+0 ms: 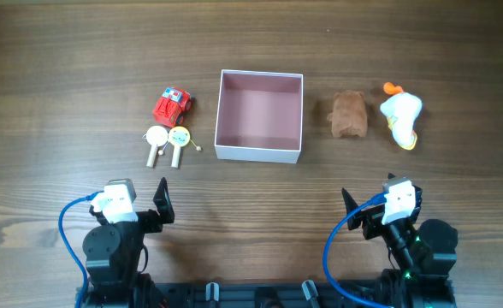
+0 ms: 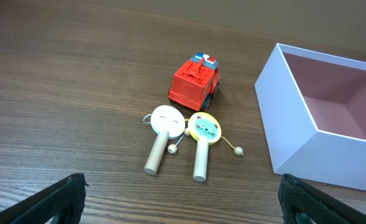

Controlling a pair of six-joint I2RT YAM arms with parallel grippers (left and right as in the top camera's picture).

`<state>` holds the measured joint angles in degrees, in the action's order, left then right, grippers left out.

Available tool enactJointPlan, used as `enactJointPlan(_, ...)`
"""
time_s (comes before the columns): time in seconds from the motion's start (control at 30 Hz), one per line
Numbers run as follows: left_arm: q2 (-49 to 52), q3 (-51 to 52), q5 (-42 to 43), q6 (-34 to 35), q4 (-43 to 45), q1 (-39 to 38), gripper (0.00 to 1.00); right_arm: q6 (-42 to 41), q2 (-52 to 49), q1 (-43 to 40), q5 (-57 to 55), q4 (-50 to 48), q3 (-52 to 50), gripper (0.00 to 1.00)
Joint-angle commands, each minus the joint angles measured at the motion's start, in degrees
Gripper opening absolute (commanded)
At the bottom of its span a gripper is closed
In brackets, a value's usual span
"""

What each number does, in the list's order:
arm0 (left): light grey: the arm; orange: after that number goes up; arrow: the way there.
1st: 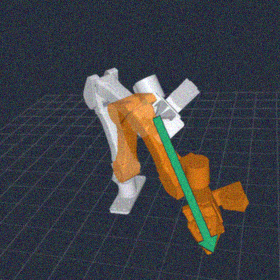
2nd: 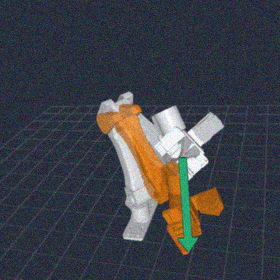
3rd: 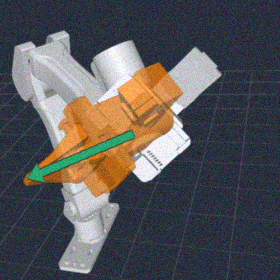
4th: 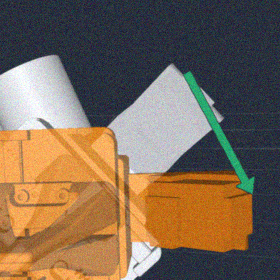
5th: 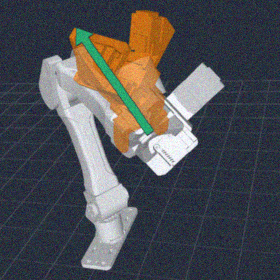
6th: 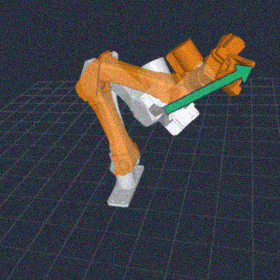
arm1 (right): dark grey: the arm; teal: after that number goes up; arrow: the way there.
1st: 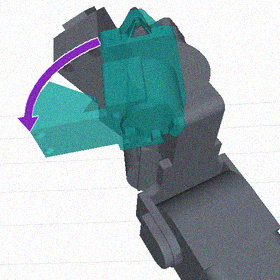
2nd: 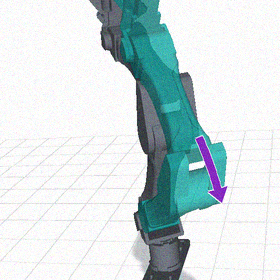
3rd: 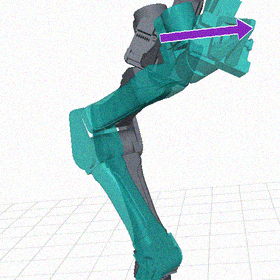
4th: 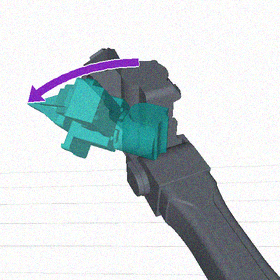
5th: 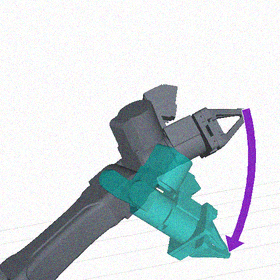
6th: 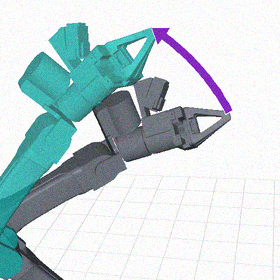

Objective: Pack container
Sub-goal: 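Raise both arms from rest toward the table objects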

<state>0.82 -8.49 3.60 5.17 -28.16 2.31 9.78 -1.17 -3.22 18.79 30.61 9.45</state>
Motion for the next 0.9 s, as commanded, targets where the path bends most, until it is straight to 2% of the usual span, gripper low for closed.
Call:
enactJointPlan(0.0,-0.5,0.6,0.9,-0.9,0.3,-0.3,1.0,0.6,0.3,-0.2,-0.8,-0.1,-0.4,1.0)
enactJointPlan(0.87,-0.4,0.6,0.9,-0.9,0.3,-0.3,1.0,0.6,0.3,-0.2,-1.2,-0.8,-0.4,1.0)
